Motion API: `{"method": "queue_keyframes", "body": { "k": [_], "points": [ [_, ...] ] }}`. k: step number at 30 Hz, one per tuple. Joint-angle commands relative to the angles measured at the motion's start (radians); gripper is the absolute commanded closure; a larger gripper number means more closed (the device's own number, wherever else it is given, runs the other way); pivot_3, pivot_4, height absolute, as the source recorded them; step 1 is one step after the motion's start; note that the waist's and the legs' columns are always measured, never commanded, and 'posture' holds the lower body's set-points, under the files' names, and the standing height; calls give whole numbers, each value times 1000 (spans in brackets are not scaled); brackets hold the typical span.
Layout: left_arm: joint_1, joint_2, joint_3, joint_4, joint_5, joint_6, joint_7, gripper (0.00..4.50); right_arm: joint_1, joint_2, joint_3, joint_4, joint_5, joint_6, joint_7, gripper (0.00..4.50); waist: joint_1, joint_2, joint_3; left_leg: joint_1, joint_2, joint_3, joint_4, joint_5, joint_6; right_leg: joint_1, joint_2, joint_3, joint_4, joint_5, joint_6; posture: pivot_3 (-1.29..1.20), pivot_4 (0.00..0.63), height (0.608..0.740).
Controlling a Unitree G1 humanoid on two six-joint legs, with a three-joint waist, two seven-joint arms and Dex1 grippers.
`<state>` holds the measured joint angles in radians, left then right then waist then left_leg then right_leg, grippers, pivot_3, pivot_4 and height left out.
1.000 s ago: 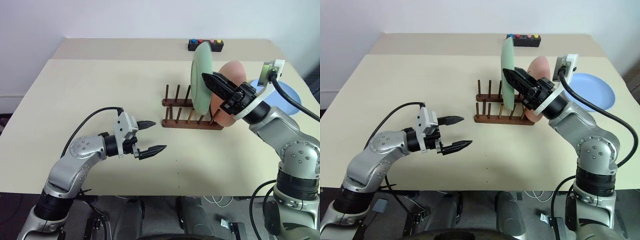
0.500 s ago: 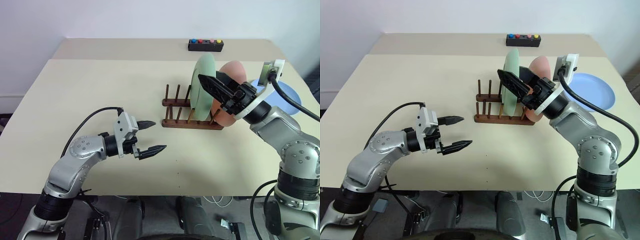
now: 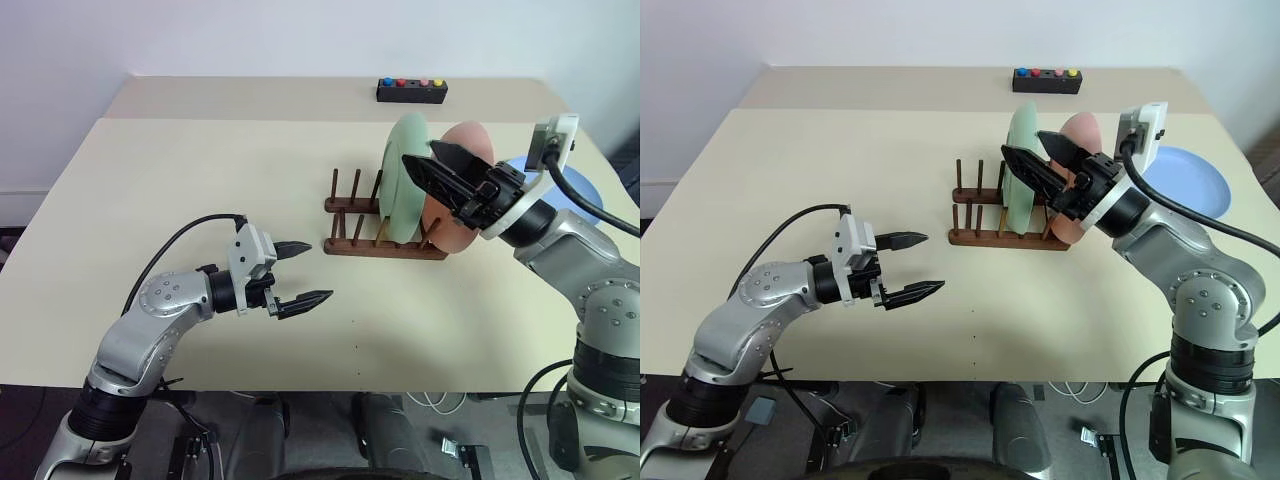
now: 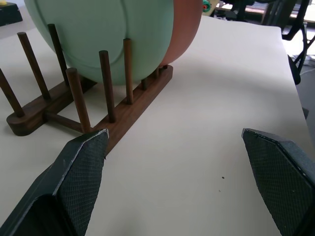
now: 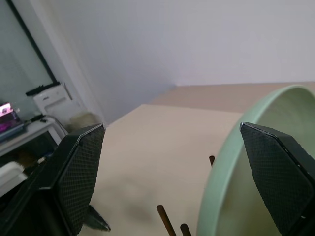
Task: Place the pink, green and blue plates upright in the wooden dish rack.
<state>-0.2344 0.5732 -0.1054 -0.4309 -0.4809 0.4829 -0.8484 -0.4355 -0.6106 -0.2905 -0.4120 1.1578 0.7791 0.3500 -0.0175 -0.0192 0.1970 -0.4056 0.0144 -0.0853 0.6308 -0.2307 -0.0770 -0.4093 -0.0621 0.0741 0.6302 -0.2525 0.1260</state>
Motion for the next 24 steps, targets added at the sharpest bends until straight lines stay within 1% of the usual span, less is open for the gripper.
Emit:
{"method": "queue_keyframes", "body": {
  "k": [1,5,12,16,19,23,24],
  "points": [
    [-12,-9,-2,-8,2,-25,-8,0,-5,-38,-37,-43,-16,-26,39,30,0,0,0,0,0,0,0,0,0,0,0,0,0,0,0,0,150,730],
    [-14,-12,-2,-6,5,-26,-10,0,-4,-84,-54,-43,-55,-46,89,30,1,0,0,0,0,0,0,0,0,0,0,0,0,0,0,0,150,730],
    [-15,-18,-4,0,9,-28,-17,0,-8,-150,-115,-74,-14,-53,170,30,1,0,0,0,0,0,0,0,0,0,0,0,0,0,0,0,150,730],
    [-17,-22,-6,4,15,-32,-21,0,-2,-186,-182,-65,-21,-80,211,30,2,0,0,0,0,0,0,0,0,0,0,0,-1,0,0,0,150,730],
    [-16,-23,-4,3,15,-31,-23,0,4,-230,-238,-13,-79,-108,228,30,3,0,0,0,0,0,0,0,0,0,0,0,-1,0,0,0,150,730],
    [-18,-26,-7,8,11,-31,-29,0,63,-352,-326,145,-241,-163,291,30,7,0,0,-1,0,1,1,0,0,0,0,0,-2,0,0,0,150,730],
    [-18,-27,-8,11,10,-32,-31,0,80,-368,-334,171,-267,-175,308,30,7,0,0,-1,0,1,1,0,0,0,0,0,-2,0,0,0,150,730]
  ]
}}
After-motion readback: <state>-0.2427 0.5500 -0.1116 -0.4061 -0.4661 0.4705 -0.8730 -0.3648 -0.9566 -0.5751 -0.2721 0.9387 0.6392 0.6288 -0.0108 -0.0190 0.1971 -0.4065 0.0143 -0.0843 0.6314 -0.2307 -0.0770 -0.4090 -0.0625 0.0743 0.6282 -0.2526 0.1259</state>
